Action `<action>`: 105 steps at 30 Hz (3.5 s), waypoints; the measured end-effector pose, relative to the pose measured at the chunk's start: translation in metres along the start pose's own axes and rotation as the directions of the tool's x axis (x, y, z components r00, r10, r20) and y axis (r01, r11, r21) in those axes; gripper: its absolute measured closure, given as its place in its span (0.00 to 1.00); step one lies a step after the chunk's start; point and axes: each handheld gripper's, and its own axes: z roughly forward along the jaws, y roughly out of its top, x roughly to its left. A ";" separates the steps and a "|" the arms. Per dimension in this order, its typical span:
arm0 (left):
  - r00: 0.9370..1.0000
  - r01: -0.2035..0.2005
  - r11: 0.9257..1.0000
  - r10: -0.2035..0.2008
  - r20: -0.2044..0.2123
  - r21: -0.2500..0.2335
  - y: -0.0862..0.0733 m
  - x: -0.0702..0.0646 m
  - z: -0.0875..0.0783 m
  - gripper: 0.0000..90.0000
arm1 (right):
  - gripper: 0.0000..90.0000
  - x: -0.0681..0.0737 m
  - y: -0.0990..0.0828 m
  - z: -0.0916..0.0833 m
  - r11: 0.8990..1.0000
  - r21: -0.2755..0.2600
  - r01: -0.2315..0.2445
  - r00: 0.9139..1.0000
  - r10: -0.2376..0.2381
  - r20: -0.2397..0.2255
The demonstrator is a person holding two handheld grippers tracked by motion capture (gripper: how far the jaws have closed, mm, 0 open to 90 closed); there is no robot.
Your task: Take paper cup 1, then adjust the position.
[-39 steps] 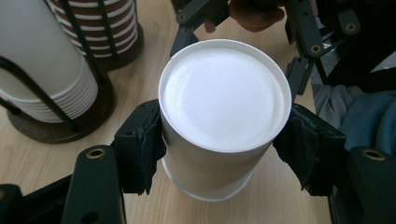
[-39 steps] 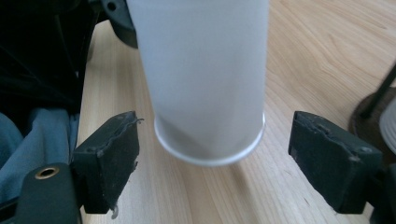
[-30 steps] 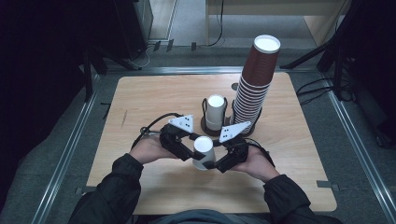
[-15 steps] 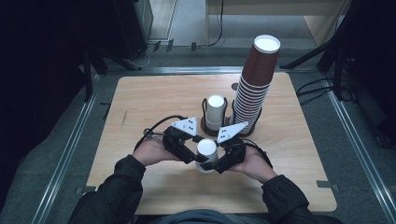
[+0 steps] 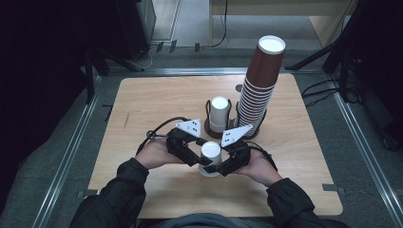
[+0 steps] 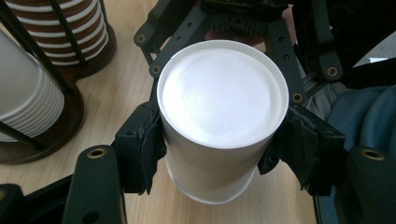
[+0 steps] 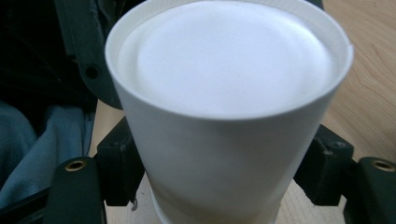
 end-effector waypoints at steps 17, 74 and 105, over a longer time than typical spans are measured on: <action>0.994 0.107 0.994 -0.107 0.011 0.006 -0.008 0.008 -0.004 0.13 | 0.32 -0.003 -0.002 -0.003 1.000 -0.006 -0.009 0.999 0.009 0.033; 0.980 0.195 0.980 -0.194 0.041 -0.026 -0.035 0.016 0.023 0.10 | 0.32 -0.007 -0.003 -0.014 0.940 -0.336 -0.062 0.998 0.059 -0.021; 0.984 0.169 0.985 -0.167 0.054 -0.033 -0.034 0.013 0.029 0.23 | 0.32 -0.004 -0.002 -0.008 0.946 -0.321 -0.050 0.999 0.044 -0.026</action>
